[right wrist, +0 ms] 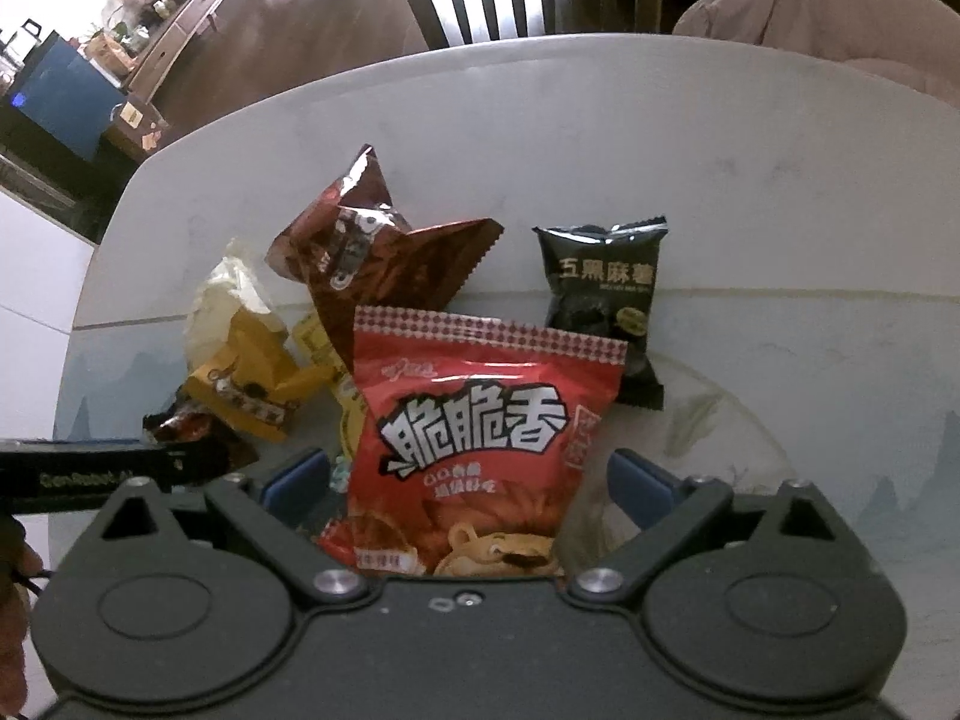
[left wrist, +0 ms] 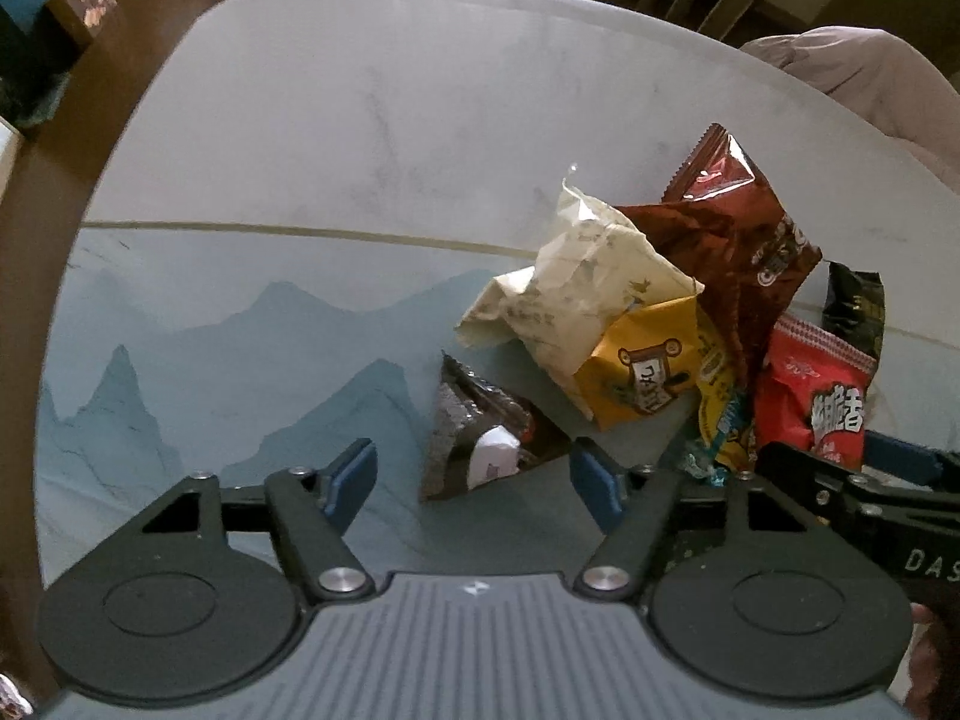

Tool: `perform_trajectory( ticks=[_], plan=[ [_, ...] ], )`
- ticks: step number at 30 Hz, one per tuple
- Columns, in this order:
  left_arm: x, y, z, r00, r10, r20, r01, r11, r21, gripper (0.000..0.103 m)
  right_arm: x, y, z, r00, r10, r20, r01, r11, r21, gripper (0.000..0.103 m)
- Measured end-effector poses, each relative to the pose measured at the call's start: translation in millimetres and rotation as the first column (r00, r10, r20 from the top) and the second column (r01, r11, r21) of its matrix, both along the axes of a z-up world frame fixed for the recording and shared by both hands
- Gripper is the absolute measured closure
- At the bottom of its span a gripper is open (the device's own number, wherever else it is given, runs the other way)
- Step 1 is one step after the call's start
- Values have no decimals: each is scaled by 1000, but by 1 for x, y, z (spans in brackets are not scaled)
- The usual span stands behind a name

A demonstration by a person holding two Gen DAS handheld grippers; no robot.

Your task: Organize snacks

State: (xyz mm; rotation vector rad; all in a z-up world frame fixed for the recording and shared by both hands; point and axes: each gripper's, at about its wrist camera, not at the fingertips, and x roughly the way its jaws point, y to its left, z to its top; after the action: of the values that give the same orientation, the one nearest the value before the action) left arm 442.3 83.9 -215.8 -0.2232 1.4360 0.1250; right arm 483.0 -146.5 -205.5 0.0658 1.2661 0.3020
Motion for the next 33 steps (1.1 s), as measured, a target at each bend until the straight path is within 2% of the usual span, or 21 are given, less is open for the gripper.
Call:
perform_trajectory(
  ticks=[5, 17, 25, 33],
  plan=[
    [4, 0, -8, 1000, 2, -15, -2, 1000, -4, 46, 0, -1, -4, 1000, -12, -7, 12, 1000, -6, 7],
    [0, 0, -5, 1000, 11, 2, -11, 1000, 8, 73, -5, -3, -3, 1000, -15, 6, 15, 1000, -8, 24],
    [-8, 3, 4, 999, 24, 24, -25, 1000, 15, 80, -13, -5, 4, 999, -32, 28, 32, 999, -3, 26],
    [-25, 8, 28, 998, 27, 59, -28, 1000, 14, 81, -35, -13, 30, 998, -24, 64, 22, 999, 26, 26]
  ],
)
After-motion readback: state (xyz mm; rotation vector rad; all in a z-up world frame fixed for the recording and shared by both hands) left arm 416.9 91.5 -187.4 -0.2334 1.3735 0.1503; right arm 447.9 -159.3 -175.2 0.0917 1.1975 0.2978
